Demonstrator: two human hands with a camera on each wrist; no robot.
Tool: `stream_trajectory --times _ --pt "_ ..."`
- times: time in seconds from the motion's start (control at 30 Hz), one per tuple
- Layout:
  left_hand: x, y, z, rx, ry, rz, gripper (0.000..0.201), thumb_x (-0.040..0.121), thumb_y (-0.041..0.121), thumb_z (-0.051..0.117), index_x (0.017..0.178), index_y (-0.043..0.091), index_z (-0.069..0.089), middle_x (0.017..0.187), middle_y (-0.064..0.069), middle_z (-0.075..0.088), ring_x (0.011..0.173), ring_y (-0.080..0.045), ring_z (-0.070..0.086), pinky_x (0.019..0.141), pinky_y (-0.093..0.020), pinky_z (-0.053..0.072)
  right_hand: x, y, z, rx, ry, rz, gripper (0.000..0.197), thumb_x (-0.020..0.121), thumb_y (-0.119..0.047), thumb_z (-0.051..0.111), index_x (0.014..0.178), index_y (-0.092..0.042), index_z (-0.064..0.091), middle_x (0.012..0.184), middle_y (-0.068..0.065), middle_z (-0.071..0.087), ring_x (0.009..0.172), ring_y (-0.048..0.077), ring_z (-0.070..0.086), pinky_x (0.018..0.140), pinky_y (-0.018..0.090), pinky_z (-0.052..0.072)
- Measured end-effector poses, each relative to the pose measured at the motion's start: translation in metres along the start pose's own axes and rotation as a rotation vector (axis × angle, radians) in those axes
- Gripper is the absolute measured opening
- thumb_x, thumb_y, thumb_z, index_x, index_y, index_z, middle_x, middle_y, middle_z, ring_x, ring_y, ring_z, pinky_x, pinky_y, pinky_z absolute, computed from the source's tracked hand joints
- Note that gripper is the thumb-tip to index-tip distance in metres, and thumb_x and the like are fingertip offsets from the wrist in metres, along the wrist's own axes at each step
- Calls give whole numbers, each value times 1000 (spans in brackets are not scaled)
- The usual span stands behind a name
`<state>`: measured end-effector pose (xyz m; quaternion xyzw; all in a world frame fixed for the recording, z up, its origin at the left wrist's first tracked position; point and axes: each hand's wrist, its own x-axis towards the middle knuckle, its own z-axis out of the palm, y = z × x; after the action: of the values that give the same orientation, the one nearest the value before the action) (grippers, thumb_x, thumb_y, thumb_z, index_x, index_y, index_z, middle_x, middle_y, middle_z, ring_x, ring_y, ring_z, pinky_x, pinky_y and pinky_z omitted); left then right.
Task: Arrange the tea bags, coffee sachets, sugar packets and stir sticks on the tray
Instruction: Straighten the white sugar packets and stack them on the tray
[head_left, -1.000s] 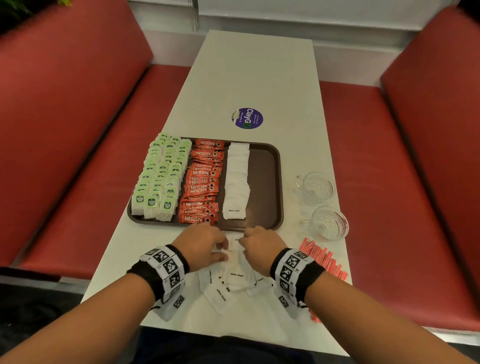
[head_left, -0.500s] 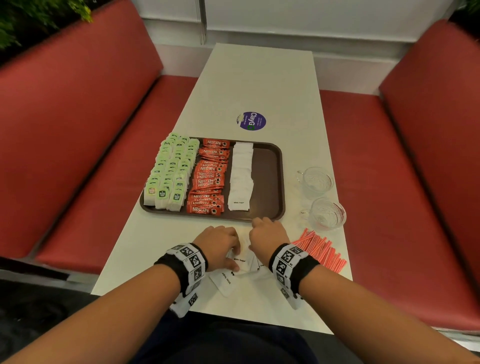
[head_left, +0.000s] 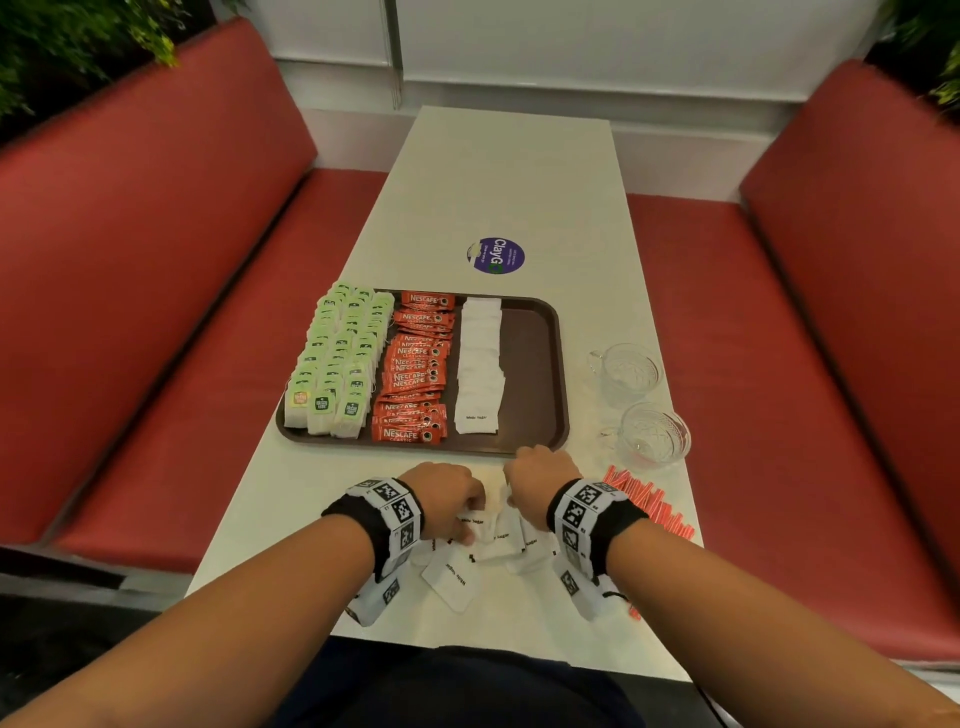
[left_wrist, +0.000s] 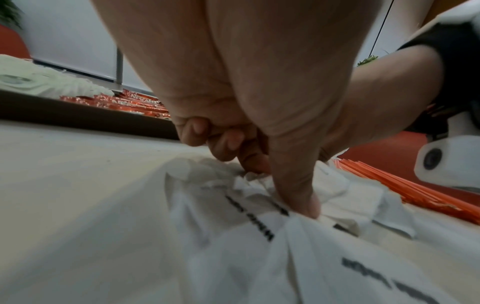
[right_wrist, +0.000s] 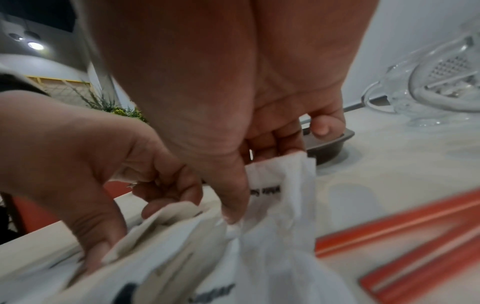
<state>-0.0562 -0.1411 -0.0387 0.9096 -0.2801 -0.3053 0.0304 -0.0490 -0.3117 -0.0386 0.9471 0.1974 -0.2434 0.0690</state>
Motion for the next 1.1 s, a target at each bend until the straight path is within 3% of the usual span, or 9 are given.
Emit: stream_trajectory --times 0.13,0.23,0.33,0.43,0.57,0.7,0.83,1.0,1.1 --pt "4 -5 -4 43 33 28 36 83 51 71 106 24 62 106 3 57 95 -21 57 76 -32 44 -3 9 -9 273 -8 0 20 100 -23 50 115 -13 58 110 11 65 101 30 62 83 38 49" --pt "6 -10 -12 -32 117 15 28 83 47 72 94 27 57 92 8 59 86 -17 58 70 -29 39 -6 18 -17 483 31 -19 5 98 -15 50 100 -15 54 100 10 65 86 24 62 70 35 49" --pt "7 -15 -24 -97 214 -26 35 80 47 76 95 23 56 89 4 61 84 -18 58 67 -29 39 -6 25 -23 680 50 -47 19 90 -1 45 81 -17 43 92 10 69 64 12 66 63 39 56" --pt "7 -21 -36 -181 302 -80 39 79 46 77 94 16 58 88 0 61 80 -20 57 66 -33 43 -6 30 -28 671 42 -27 19 92 -4 42 85 -22 42 88 11 64 67 23 61 58 39 55" --pt "11 -28 -46 -254 395 -73 23 89 35 69 105 18 67 93 -1 68 85 -19 61 71 -30 45 -3 30 -33 765 90 -54 9 94 -20 48 99 -26 46 88 7 60 71 26 62 49 33 53" --pt "13 -29 -53 -385 476 -26 13 90 30 69 100 23 70 85 7 68 76 -9 60 67 -24 45 8 27 -36 767 232 -114 15 94 -30 55 98 -17 61 89 1 66 80 19 62 77 44 55" --pt "17 -35 -59 -503 579 -51 7 92 24 67 98 26 71 81 13 65 75 -2 57 68 -17 39 17 27 -39 781 267 -72 21 98 -31 54 96 -14 67 85 3 66 79 20 61 79 42 52" --pt "28 -49 -61 -396 567 -204 10 93 31 66 99 25 71 84 8 66 78 -10 57 68 -23 38 23 33 -40 869 251 46 10 95 -17 48 104 -18 45 76 3 60 60 20 56 59 35 47" --pt "37 -51 -59 -323 465 -226 13 89 35 70 98 25 72 89 7 69 86 -13 62 78 -28 49 24 38 -46 955 294 59 10 93 -14 44 102 -16 41 77 9 64 61 24 56 60 37 48"
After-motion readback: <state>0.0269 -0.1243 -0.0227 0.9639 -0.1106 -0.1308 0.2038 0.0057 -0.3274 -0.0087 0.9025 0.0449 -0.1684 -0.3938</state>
